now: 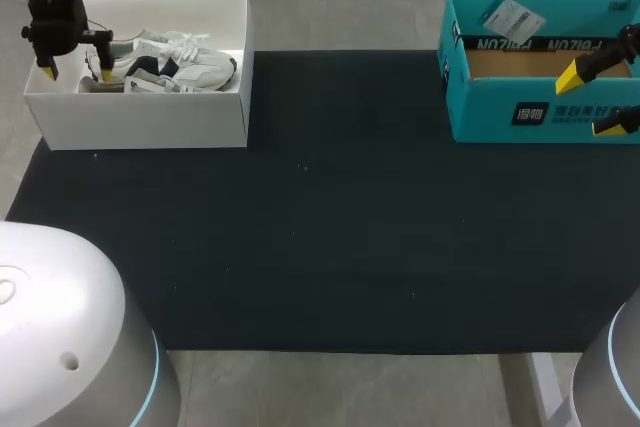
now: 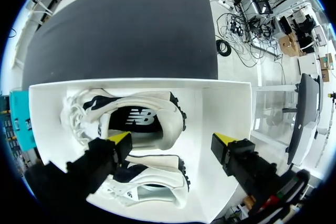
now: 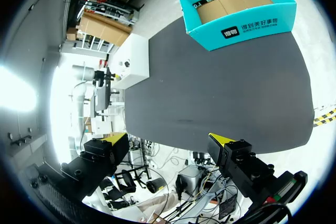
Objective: Take the shoe out of the shoebox, open the shoe tongue, remove and reinsert the insole, then place the shoe into the shoebox
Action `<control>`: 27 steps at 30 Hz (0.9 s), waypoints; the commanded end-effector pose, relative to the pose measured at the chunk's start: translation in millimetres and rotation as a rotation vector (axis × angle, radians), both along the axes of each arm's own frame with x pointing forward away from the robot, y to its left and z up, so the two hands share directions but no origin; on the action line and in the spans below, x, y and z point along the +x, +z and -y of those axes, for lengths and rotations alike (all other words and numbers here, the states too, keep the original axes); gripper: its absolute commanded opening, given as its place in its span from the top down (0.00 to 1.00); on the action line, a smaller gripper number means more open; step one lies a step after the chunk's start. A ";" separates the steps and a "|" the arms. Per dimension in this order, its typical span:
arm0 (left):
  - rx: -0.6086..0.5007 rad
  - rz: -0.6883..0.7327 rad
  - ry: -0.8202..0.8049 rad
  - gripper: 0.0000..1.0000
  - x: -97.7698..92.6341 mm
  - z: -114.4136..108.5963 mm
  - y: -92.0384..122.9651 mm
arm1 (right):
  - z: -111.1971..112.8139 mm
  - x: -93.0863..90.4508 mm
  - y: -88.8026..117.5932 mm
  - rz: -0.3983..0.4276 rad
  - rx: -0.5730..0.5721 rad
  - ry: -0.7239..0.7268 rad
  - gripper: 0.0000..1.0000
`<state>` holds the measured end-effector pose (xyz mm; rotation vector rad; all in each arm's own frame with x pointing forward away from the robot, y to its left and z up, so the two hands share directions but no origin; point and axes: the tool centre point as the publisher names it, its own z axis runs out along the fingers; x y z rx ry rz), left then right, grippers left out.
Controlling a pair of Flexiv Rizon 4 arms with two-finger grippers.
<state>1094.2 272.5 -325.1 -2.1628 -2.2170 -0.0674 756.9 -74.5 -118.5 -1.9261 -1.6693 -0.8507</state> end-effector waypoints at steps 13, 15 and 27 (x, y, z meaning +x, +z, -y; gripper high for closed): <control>0.005 0.001 -0.008 0.00 7.7 -2.3 -42.2 | -0.6 -0.1 -0.6 -0.001 -0.002 -0.002 0.00; 0.002 0.002 -0.006 0.00 10.7 -4.9 -47.8 | -0.6 -0.1 -0.6 -0.001 -0.002 -0.002 0.00; -0.014 -0.021 -0.068 0.68 13.6 -8.3 -60.1 | -0.6 -0.1 -0.6 -0.001 -0.002 -0.002 0.00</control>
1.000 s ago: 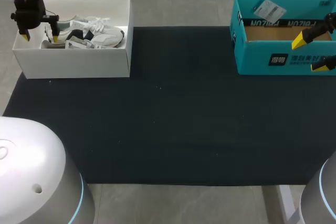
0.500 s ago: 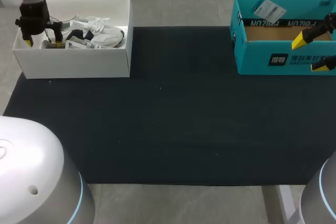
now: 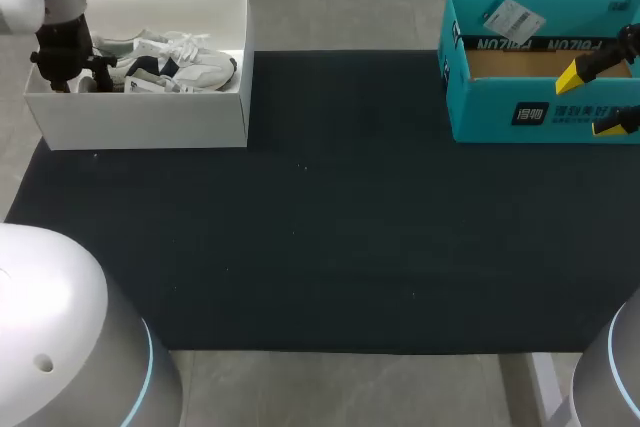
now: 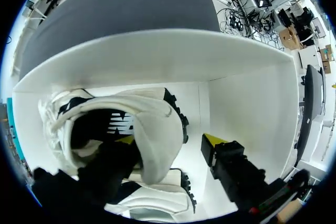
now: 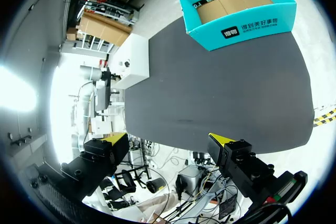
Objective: Take the shoe out of the shoebox, open the shoe tongue, remove and reinsert the insole, then place the shoe into the shoebox
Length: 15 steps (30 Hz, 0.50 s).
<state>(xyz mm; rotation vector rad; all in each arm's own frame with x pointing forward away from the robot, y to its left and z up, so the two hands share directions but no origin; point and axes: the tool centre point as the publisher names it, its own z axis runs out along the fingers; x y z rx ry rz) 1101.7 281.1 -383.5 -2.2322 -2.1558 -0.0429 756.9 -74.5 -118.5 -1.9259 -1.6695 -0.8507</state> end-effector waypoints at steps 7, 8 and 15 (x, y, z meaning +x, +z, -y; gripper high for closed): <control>0.014 -0.037 -0.021 1.00 7.8 0.6 -2.4 | -0.5 -0.1 -0.6 -0.001 -0.002 -0.002 0.00; 0.017 -0.040 -0.025 1.00 7.9 0.6 -2.4 | -0.5 -0.1 -0.6 -0.001 -0.002 -0.002 0.00; 0.031 -0.065 -0.071 1.00 6.4 2.7 2.9 | -0.5 -0.1 -0.6 -0.001 -0.002 -0.002 0.00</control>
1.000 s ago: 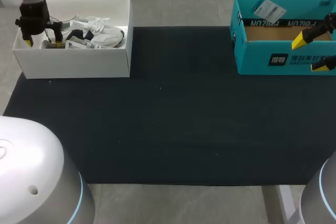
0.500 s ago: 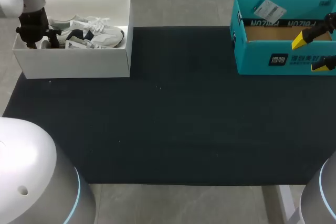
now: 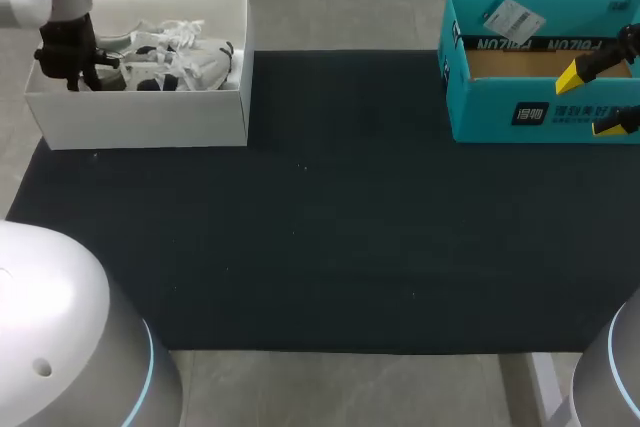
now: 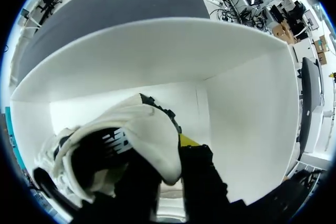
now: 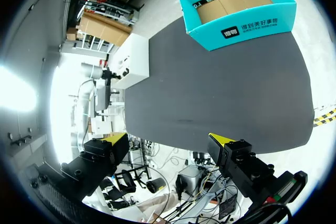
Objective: Take the shoe out of the shoebox, open the shoe tongue, remove and reinsert the insole, then place the shoe into the shoebox
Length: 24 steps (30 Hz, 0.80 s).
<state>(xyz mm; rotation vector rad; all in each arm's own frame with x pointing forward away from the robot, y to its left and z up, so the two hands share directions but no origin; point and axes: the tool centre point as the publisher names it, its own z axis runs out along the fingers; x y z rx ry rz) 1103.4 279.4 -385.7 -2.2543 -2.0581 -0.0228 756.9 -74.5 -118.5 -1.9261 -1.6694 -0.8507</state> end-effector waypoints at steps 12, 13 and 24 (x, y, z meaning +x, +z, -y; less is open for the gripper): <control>0.005 -0.095 -0.322 1.00 -10.1 4.2 39.2 | -0.6 -0.1 -0.6 -0.001 -0.002 -0.002 0.00; 0.006 -0.098 -0.357 1.00 -10.9 4.4 41.0 | -0.6 -0.1 -0.6 -0.001 -0.002 -0.002 0.00; -0.049 -0.095 -0.496 1.00 -8.9 -4.9 74.3 | -0.6 -0.1 -0.6 -0.001 -0.002 -0.002 0.00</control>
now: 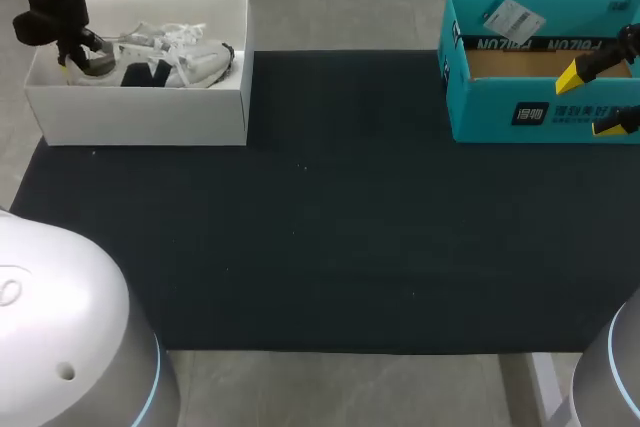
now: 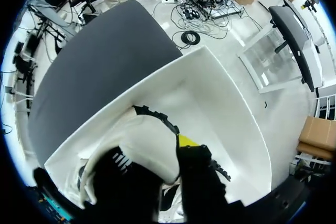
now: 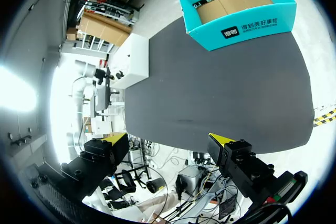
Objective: Take the shoe out of the shoebox, open the shoe tongue, remove and reinsert the insole, then place the shoe into the shoebox
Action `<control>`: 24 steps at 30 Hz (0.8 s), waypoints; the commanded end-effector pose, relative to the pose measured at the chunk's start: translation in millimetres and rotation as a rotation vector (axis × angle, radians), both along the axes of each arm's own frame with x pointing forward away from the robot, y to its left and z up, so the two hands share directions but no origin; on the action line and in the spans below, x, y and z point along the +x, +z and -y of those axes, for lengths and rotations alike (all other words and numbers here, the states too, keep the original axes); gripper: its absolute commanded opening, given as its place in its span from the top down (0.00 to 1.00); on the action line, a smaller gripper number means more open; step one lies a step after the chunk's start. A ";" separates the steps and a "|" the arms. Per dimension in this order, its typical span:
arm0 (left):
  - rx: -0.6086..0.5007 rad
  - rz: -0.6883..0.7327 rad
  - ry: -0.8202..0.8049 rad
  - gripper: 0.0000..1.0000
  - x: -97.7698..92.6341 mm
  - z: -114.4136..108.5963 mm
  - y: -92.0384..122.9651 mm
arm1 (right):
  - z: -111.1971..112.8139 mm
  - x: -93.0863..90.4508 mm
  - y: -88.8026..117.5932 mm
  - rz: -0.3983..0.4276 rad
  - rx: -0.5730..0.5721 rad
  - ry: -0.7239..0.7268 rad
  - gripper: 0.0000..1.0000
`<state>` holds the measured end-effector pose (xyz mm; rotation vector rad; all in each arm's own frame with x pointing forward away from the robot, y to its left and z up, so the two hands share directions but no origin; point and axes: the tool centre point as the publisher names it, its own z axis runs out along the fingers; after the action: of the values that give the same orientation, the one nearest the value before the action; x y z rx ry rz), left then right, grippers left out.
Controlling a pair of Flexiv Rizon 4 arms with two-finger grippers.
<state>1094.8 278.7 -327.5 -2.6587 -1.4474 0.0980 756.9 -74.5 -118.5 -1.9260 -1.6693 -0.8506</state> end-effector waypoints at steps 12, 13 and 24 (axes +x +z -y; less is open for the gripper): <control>-0.076 0.006 -0.083 1.00 -1.3 -5.8 71.7 | -0.5 -0.1 -0.5 -0.001 -0.002 -0.002 0.00; -0.089 -0.003 -0.082 1.00 -2.2 -5.8 78.4 | -0.5 -0.1 -0.5 -0.001 -0.002 -0.002 0.00; -0.105 0.032 -0.097 1.00 -9.6 0.3 135.2 | -0.5 -0.1 -0.5 -0.001 -0.002 -0.002 0.00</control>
<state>1091.9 278.2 -212.3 -2.8214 -1.3588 0.1370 756.9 -74.5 -118.5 -1.9261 -1.6693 -0.8507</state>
